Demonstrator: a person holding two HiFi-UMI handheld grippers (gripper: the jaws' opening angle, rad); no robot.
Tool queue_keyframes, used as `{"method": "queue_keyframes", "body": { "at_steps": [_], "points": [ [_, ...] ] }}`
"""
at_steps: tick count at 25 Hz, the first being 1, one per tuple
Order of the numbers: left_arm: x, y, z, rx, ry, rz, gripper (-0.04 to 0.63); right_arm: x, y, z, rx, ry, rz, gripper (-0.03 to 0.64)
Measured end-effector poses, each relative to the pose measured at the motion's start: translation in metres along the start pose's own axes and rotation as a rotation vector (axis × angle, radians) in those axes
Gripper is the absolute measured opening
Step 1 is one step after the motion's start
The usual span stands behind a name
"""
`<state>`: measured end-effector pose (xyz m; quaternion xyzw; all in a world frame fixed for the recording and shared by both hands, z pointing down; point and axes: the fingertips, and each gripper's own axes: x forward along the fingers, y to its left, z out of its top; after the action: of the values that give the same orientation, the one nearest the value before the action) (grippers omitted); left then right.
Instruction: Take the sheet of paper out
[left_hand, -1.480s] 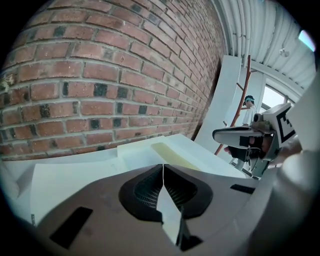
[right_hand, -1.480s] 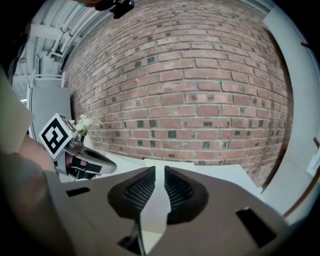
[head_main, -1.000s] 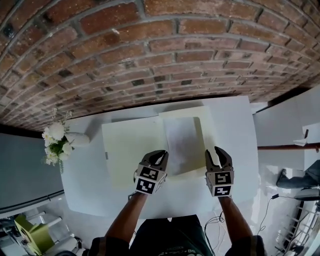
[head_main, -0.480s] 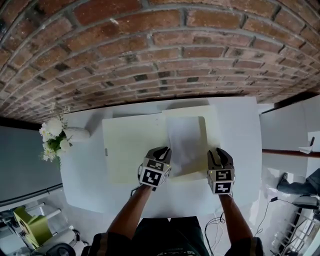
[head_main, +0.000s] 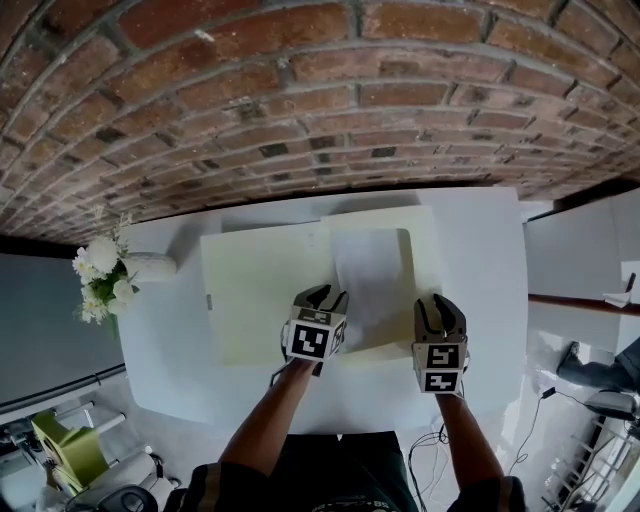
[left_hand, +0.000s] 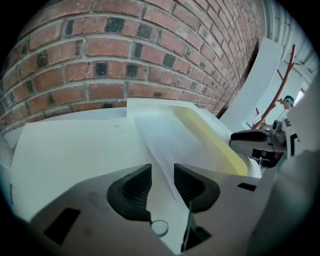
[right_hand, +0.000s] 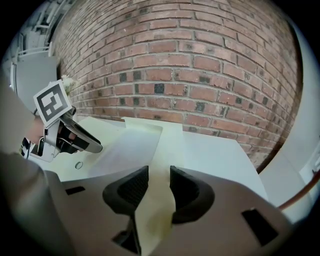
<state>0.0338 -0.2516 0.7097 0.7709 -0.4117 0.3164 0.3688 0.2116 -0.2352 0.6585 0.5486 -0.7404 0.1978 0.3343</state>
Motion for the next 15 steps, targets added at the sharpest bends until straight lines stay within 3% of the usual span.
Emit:
{"method": "queue_keyframes", "body": {
  "at_steps": [6,12,15],
  "points": [
    [0.016,-0.002,-0.003,-0.097,0.067,0.016,0.130,0.000,0.000,-0.001,0.011,-0.011,-0.013,0.186],
    [0.018,0.007,-0.005,-0.133,0.082,0.055,0.071,0.000,0.001,0.000,0.002,-0.019,-0.018,0.186],
    [0.018,0.004,-0.004,-0.116,0.090,0.044,0.064,0.000,0.001,-0.001,-0.002,-0.018,-0.020,0.186]
  ]
}}
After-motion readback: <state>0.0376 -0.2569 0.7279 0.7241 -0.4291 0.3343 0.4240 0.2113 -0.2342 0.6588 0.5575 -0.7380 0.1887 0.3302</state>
